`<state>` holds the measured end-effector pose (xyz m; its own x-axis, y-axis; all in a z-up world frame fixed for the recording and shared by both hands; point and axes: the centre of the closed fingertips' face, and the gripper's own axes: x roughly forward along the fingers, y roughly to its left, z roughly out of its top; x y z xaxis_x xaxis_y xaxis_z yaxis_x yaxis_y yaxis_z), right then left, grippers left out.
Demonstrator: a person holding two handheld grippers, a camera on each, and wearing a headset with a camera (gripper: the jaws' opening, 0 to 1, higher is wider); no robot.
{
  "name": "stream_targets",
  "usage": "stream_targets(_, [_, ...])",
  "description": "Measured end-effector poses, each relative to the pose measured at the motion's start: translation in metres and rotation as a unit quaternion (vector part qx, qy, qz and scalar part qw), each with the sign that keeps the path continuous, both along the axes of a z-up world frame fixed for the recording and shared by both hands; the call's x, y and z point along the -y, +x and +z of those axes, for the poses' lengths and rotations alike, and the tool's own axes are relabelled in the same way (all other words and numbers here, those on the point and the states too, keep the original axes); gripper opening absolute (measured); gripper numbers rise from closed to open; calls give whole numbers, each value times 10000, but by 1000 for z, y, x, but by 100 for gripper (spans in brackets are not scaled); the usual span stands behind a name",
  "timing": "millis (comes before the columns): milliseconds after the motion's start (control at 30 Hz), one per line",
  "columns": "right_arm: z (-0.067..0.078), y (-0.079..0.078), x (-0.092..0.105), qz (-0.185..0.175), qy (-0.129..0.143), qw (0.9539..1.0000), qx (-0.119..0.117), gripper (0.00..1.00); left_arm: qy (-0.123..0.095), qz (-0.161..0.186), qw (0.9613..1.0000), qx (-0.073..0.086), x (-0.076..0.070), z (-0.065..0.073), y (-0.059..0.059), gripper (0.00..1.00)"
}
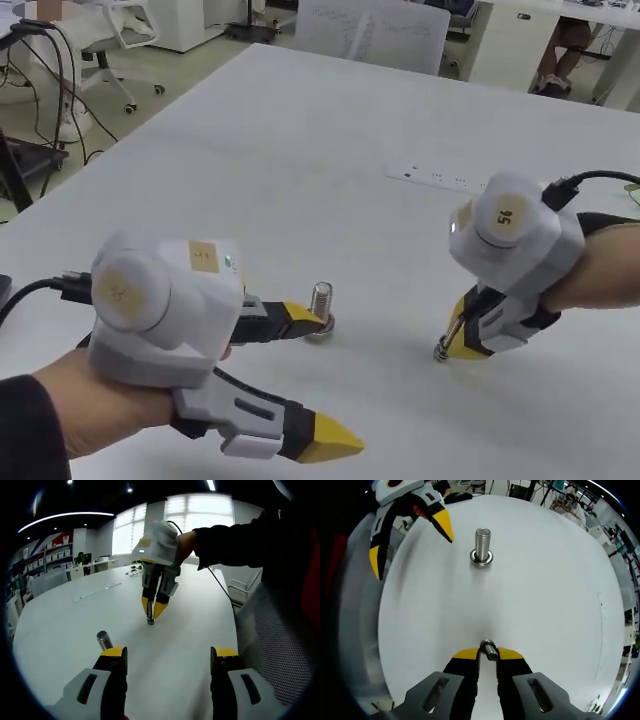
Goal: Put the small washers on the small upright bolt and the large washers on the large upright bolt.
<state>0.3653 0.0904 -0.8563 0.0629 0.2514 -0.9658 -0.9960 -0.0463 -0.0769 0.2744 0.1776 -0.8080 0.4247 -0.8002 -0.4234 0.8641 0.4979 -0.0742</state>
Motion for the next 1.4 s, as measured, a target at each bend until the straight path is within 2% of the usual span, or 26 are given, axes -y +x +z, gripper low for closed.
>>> stream_targets(367, [-6, 3, 4, -8, -52, 10000, -47, 13, 16, 7, 10000, -11, 0, -1, 0, 67])
stream_targets(733, [-9, -3, 8, -30, -99, 9999, -129, 13, 27, -8, 10000, -12, 1, -1, -1, 67])
stream_targets(1100, [-4, -7, 15, -283, 110, 9995, -124, 15, 31, -32, 10000, -12, 2, 0, -2, 67])
stream_targets(1400, [-4, -13, 21, -550, 341, 9978, -159, 25, 31, -66, 10000, -16, 3, -1, -2, 67])
